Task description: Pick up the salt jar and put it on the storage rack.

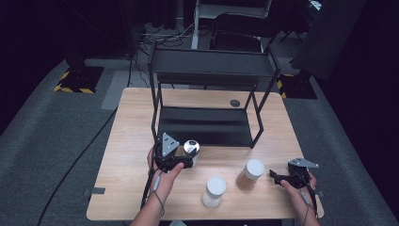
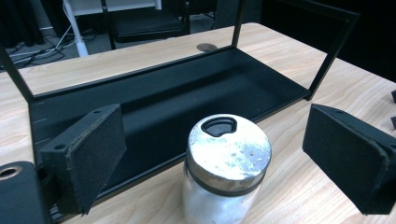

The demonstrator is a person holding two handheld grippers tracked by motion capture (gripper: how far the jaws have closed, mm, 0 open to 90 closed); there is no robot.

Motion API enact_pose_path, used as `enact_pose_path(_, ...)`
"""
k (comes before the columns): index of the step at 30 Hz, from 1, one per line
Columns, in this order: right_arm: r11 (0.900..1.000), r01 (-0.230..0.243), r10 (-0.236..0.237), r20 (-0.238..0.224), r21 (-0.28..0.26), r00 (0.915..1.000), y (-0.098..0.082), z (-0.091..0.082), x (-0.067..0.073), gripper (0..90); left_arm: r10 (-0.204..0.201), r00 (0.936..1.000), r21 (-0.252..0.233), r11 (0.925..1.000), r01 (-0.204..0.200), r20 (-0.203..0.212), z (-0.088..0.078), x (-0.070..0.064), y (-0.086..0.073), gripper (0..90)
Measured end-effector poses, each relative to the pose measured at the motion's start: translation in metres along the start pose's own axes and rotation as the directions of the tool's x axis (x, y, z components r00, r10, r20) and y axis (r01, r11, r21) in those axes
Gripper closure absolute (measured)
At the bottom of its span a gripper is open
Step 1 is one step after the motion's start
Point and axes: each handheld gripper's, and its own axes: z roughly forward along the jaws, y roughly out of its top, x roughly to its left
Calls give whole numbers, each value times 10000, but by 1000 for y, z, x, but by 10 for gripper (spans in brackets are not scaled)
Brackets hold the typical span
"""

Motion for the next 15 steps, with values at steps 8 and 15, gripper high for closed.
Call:
enact_pose_path(8,10000,-5,5,21,-14,10000,-1,-1,0,73,-17,10000,463,9989,18,-22,21,-2,-3,67)
enact_pose_path(15,10000,-53,53,61,-14,10000,-2,-2,1,75,6,10000,1038,9946,-5,-10,33,-1,0,69)
